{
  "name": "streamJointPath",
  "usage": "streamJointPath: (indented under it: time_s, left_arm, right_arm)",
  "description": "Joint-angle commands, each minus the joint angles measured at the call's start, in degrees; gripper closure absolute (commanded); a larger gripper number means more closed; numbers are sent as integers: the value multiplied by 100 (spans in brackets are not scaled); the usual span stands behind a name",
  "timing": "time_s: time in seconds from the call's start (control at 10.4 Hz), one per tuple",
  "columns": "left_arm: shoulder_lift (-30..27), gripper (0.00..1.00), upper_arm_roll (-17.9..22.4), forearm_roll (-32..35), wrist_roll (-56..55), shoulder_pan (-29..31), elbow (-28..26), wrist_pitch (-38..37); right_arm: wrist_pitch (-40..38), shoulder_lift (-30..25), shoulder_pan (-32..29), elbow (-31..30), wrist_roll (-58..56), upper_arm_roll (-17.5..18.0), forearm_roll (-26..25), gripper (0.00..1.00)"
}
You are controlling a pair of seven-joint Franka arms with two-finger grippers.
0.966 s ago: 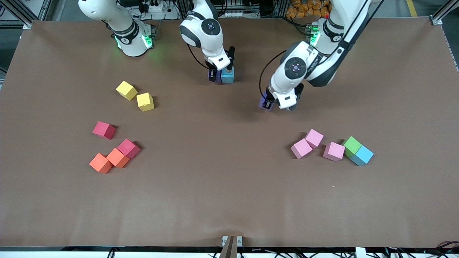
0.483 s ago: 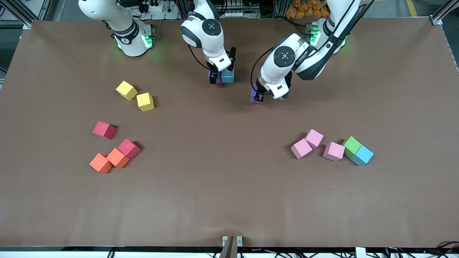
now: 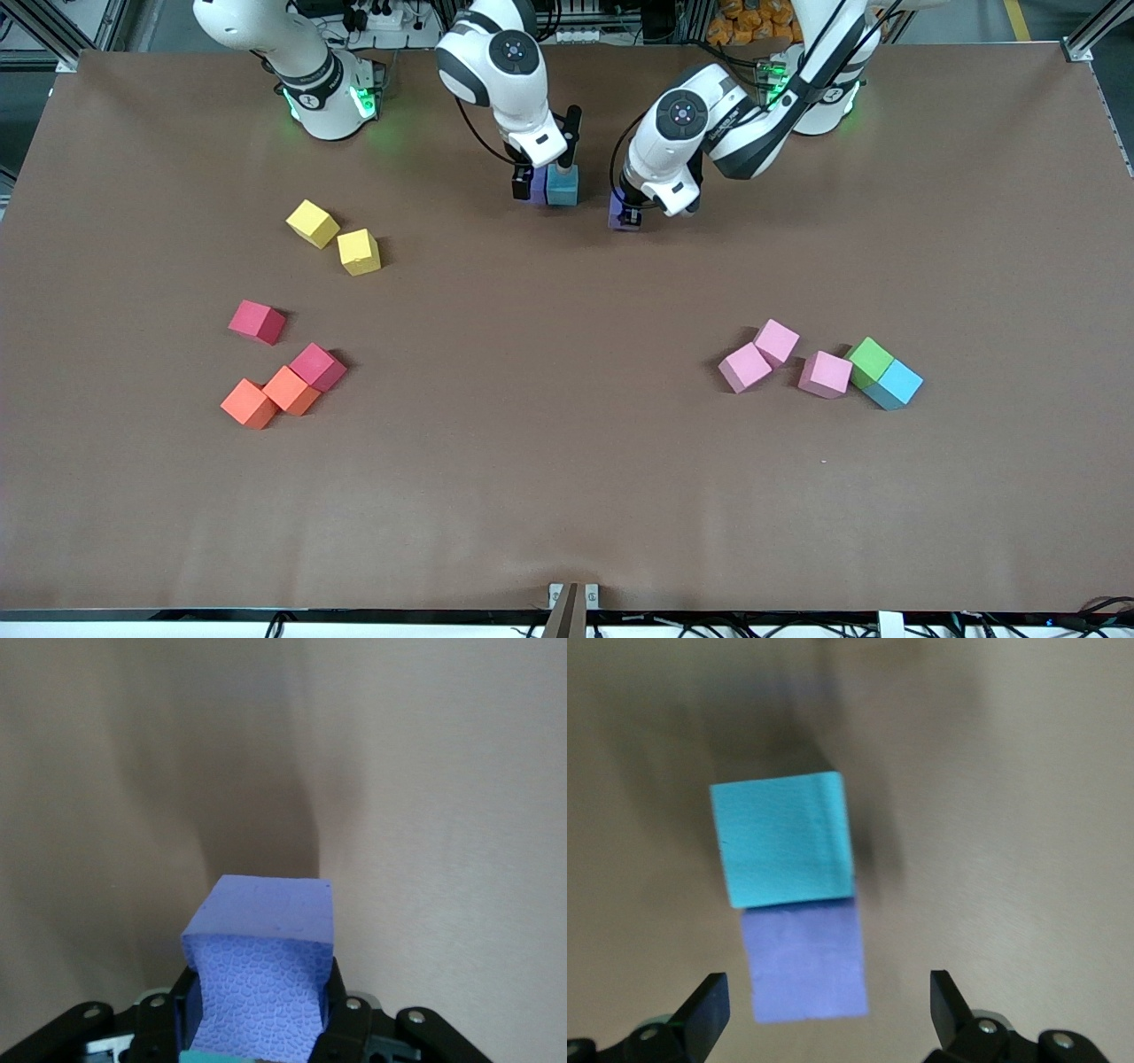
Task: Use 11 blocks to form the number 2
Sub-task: 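Place the purple cube beside the cyan cube with the left gripper, then reach the right gripper to the yellow cube and grasp it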
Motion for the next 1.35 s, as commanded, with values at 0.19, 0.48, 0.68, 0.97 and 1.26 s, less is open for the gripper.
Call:
streamJointPath:
  time_s: [0.19,0.48,0.68,0.97,1.26]
  left_arm:
    - [-31,55,-282,-60,-407,42,-179,105]
    - [83,52,-396,-52,-521,33,-143,411]
    - [162,52,-397,-43,-548,-89,-126,544]
    - [215,52,-397,-43,-566,-248,-108,571]
    - [259,52,-397,-52,-618,-257,-64,571]
  right_arm:
    - [-1779,-289,-105,960,-110,-1407,-15,0]
    - [-2566,385,-1489,2200,-127,-1754,-277,0]
    - [-2278,414,-2543,2465,-93,-1414,-323,0]
    - [-2689,686,-3760,2722,-145,-884,-366,0]
    - [-2489,1081,-4060,2731,-426,-883,-366,0]
